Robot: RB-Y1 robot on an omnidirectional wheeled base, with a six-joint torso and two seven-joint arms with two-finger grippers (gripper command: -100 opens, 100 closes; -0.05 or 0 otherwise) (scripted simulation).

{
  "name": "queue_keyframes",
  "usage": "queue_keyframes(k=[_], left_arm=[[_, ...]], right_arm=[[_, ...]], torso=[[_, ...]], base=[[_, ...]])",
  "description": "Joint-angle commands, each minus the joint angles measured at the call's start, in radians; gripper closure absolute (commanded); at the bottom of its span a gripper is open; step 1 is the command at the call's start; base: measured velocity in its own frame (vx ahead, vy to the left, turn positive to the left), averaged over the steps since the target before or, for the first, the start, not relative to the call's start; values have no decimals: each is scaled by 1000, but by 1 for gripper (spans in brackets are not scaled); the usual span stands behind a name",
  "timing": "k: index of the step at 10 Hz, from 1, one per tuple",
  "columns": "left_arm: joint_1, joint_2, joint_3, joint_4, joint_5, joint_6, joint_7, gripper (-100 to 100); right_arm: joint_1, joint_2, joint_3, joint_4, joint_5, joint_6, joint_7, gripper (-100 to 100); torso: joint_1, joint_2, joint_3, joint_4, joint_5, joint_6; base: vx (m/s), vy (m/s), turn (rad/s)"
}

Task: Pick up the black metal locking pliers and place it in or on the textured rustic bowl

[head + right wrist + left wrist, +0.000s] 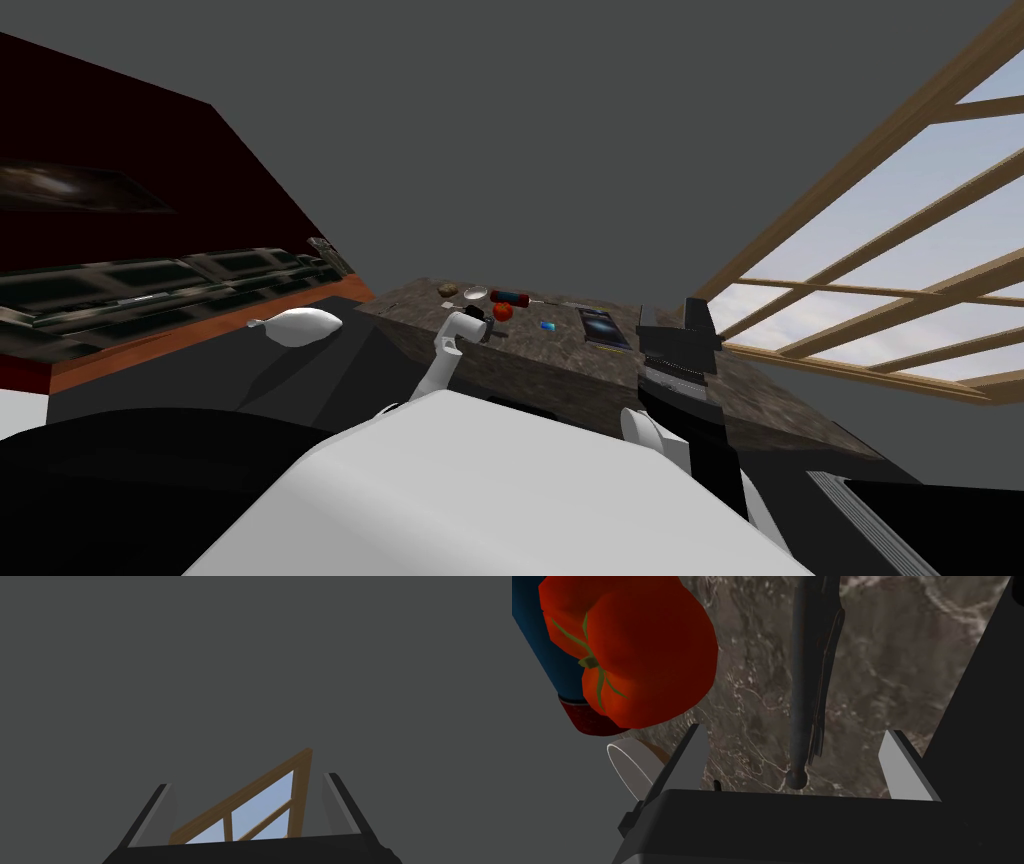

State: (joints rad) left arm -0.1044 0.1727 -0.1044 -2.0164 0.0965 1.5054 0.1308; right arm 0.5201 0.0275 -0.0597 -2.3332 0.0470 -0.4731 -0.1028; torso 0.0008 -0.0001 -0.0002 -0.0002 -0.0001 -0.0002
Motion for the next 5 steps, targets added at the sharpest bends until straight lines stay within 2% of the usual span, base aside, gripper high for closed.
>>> queue_keyframes(k=[1,4,5], left_arm=[[-2,-3,1,35,-3,-33,-4,-100],[-4,-7,3,88,-7,-82,-9,-100],[-5,-7,2,79,-7,-70,-8,-100]], right_arm=[[0,0,0,0,0,0,0,0],[0,0,0,0,0,0,0,0],[0,0,0,0,0,0,0,0]], torso=[[0,0,0,0,0,0],[0,-1,0,0,0,0],[0,-1,0,0,0,0]], base=[[10,-3,-12],[15,-4,-10],[6,-1,-2]])
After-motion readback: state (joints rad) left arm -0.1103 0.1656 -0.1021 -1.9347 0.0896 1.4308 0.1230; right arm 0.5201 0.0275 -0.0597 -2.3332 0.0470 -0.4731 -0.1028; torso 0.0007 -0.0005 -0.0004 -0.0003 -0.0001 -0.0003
